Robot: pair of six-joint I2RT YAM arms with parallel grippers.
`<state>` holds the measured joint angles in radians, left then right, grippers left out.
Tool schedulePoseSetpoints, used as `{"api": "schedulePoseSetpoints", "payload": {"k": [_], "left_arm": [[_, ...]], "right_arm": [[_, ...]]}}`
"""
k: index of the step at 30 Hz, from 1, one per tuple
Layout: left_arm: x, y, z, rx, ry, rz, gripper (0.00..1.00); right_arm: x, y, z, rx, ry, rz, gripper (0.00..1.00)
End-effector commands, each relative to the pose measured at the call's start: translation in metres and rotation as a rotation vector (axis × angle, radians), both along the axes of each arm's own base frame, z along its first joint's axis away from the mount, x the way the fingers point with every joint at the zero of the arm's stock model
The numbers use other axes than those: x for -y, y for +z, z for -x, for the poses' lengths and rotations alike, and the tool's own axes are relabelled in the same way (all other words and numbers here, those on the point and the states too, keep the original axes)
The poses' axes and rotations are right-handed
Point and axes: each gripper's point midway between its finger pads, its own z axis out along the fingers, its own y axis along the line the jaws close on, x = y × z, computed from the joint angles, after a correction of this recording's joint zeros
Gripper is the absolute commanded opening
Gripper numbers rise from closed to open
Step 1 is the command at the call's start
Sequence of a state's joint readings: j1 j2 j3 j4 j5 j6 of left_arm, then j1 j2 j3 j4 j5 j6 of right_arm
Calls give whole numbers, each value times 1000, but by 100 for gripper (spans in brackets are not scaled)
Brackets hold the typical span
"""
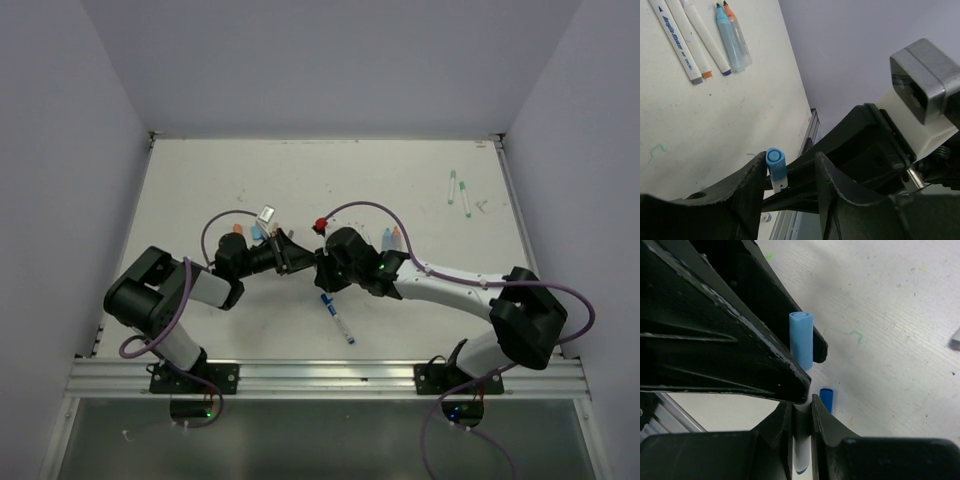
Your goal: Open the pen caps
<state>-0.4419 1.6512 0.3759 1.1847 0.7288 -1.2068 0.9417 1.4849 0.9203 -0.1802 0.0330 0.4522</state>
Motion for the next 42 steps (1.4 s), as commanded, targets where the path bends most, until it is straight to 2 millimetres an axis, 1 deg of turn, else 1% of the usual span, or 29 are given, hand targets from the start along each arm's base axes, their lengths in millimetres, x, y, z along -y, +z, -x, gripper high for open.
{"api": "schedulePoseSetpoints", "payload": {"k": [1,8,11,12,14,15,17,19,20,21,22,23,24,25,26,28,29,31,32,33,34,35,36,37,38,39,40,41,42], "left_arm": [[3,15,-6,78,12,3,47],[2,14,-6,73,15,0,39],[3,16,-4,77,9,2,31],[3,16,-5,79,12,2,21],[3,13,-6,73,14,-12,10],[3,11,-7,69,17,-17,0],[2,8,-9,55,32,-34,0],[-3,8,-25,49,116,-75,0],[-9,-17,-26,-66,155,-166,0],[-19,-17,-42,-81,262,-218,0],[-24,-13,-56,-92,320,-261,0],[-36,-35,-52,-201,365,-363,0],[-45,-29,-62,-194,441,-392,0],[-49,-26,-66,-205,471,-409,0],[-51,-16,-73,-199,491,-414,0],[-49,-2,-78,-195,493,-387,0],[-46,10,-85,-171,492,-352,0],[-40,18,-85,-153,450,-309,0],[-35,36,-94,-82,439,-274,0],[-32,32,-95,-81,410,-305,0],[-37,25,-98,-54,401,-380,0],[-41,15,-95,-68,393,-438,0],[-48,12,-99,-48,418,-483,0],[-62,-1,-96,-58,433,-572,0],[-73,-2,-97,-45,469,-613,0],[-90,-10,-101,-41,532,-680,0],[-104,-12,-103,-17,566,-731,0],[-129,-15,-102,-23,652,-806,0],[-141,-19,-100,-17,677,-847,0]], "right_arm": [[-2,10,2,18,-1,-51,0],[-3,11,2,18,0,-63,0],[-3,12,2,18,1,-65,0],[-3,13,2,19,-1,-66,0],[-2,13,3,17,0,-65,0],[-1,11,3,15,-2,-61,0],[2,10,3,14,-10,-47,0],[11,7,-5,52,-46,5,0],[19,1,-2,58,-59,68,0],[29,-2,-7,92,-99,128,0],[46,-2,-20,164,-184,211,0],[59,-5,-21,193,-216,286,0],[67,-4,-23,220,-242,328,0],[79,0,-31,269,-293,380,0],[84,3,-31,283,-302,391,0],[88,7,-34,312,-303,406,0],[87,4,-36,306,-295,397,0],[83,0,-36,266,-259,343,0],[82,-9,-38,186,-242,269,0],[84,-6,-41,150,-255,208,0],[88,-7,-45,125,-268,174,0],[100,-8,-54,100,-301,152,0],[108,-5,-58,105,-311,156,0],[116,-1,-63,107,-333,156,0],[132,4,-73,90,-372,154,0],[140,5,-78,76,-390,152,0],[149,5,-84,58,-414,143,0],[166,6,-93,29,-457,123,0],[175,4,-97,13,-484,122,0]]}}
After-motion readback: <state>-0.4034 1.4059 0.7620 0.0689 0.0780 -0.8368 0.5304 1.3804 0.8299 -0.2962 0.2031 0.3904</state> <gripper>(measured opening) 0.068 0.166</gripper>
